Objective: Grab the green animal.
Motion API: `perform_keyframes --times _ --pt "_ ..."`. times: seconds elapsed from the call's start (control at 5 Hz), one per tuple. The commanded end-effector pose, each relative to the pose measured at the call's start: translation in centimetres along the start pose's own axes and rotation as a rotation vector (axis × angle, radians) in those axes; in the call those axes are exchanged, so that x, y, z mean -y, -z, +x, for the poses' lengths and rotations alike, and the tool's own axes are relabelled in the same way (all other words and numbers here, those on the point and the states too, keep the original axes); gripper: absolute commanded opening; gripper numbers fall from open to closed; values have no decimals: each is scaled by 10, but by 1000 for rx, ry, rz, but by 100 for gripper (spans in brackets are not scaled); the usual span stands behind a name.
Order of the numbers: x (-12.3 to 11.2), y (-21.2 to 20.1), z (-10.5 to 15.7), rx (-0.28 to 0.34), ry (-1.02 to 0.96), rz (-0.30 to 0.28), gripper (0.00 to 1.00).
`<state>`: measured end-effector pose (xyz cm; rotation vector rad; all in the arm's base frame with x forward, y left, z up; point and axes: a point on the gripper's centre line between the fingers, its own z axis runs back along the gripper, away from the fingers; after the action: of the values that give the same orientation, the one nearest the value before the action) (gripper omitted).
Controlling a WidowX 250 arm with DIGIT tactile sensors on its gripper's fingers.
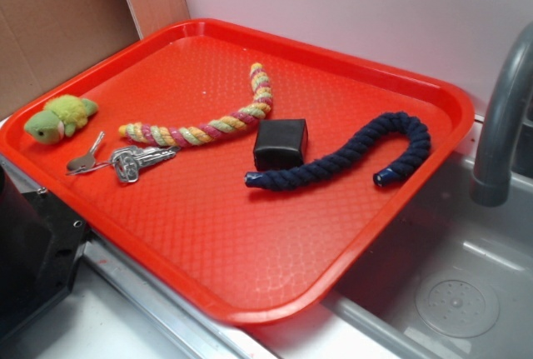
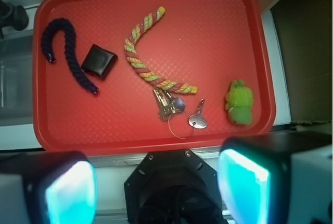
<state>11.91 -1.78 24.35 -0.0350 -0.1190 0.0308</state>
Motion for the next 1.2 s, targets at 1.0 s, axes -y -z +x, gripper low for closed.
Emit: perform_keyframes --times 1.0 --pt "-92 54 19 18 -209 26 100"
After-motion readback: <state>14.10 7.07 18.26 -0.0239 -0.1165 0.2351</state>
